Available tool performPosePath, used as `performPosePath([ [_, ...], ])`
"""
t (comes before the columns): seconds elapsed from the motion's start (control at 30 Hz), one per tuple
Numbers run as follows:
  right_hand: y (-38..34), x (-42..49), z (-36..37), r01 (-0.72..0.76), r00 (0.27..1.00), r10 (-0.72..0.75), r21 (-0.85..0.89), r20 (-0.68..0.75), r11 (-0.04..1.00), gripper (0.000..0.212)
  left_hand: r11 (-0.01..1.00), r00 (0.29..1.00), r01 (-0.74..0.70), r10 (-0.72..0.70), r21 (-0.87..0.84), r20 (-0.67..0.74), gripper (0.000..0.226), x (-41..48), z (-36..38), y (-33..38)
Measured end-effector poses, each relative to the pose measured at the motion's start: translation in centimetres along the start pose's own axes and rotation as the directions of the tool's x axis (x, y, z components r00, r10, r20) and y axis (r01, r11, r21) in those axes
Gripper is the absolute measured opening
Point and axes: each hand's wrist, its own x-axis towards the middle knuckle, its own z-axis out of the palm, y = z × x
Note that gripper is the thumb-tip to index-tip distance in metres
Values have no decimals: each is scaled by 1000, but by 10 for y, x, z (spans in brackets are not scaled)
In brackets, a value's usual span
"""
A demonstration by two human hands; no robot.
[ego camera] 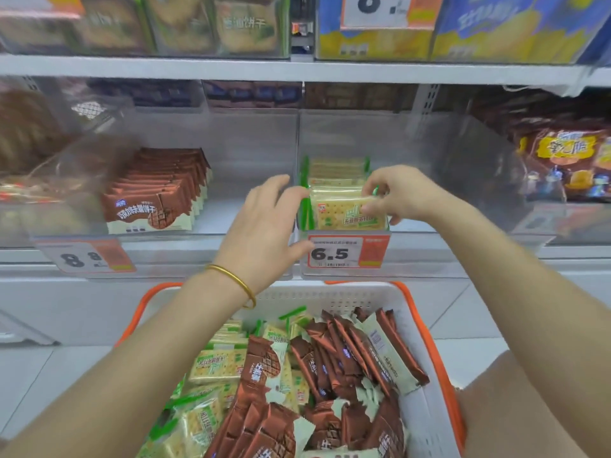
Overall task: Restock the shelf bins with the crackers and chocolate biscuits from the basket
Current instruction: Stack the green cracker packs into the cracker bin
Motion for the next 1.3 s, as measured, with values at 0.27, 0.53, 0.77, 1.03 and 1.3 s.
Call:
performPosePath([
  [0.27, -19, 22, 28, -199, 980, 201, -170, -4, 965, 39, 1000, 1000, 18, -18, -23, -9, 73, -3, 10, 3],
  [0.53, -18, 17, 32, -305, 951, 309, -128, 8, 944, 61, 1000, 1000, 1, -1, 11, -16, 73, -5, 13, 5],
  [0.77, -15, 10, 29, -321, 947, 322, -114, -16, 940, 65, 999, 985, -40, 35, -23, -167, 61, -20, 10, 0],
  [1.03, -17, 5, 25, -344, 938, 345, -116, -11, 932, 64, 996, 961, -79, 63, -50, -270, 55, -43, 14, -9],
  [1.3, -23, 6, 28, -199, 973, 228, -432, 18, 880, 38, 995, 964, -96, 83, -39, -251, 55, -35, 13, 2],
])
